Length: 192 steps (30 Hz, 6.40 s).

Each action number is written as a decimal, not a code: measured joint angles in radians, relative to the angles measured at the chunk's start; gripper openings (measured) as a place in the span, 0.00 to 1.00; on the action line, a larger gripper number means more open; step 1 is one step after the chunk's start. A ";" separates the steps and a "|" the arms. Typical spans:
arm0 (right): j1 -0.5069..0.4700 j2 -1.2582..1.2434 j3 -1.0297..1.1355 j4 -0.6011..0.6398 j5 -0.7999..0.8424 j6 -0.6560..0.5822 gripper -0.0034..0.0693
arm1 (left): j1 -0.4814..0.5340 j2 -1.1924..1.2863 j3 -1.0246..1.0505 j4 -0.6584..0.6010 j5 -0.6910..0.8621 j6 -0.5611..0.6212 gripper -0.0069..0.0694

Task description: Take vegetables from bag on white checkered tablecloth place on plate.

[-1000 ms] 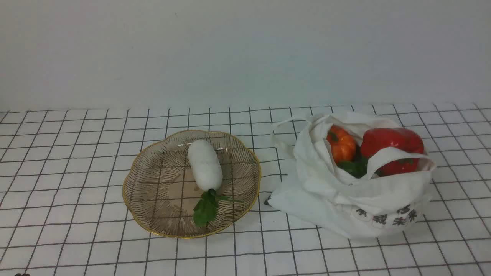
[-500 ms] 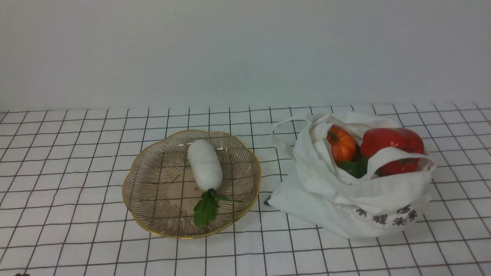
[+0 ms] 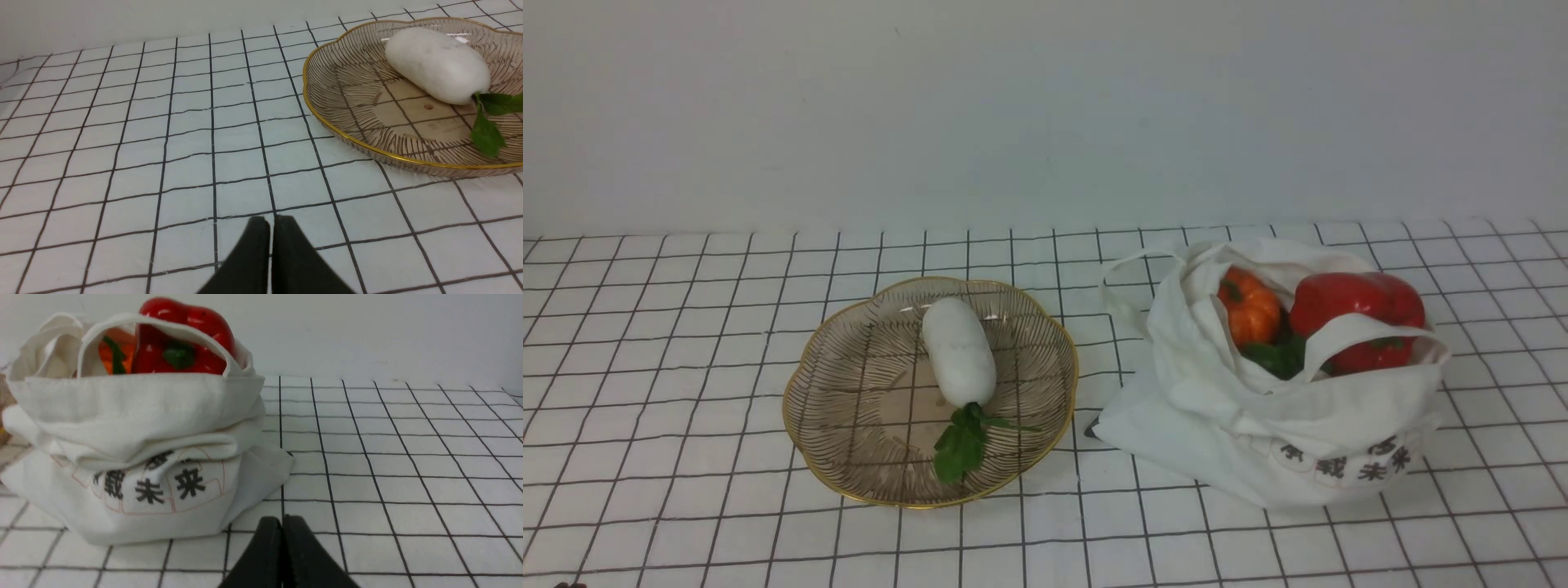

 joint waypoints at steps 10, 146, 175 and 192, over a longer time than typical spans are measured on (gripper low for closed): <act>0.000 0.000 0.004 0.616 -0.334 0.249 0.03 | 0.000 0.000 0.000 0.000 0.000 0.000 0.08; 0.677 1.796 -1.565 0.099 0.354 -0.238 0.88 | 0.000 0.000 0.000 0.000 0.000 0.000 0.08; 0.677 0.013 -0.583 -0.584 0.088 0.569 0.03 | 0.000 0.000 0.000 0.000 0.000 0.000 0.08; 0.677 -0.003 -0.446 -0.620 0.065 0.609 0.03 | 0.000 0.000 0.000 0.000 0.000 0.000 0.08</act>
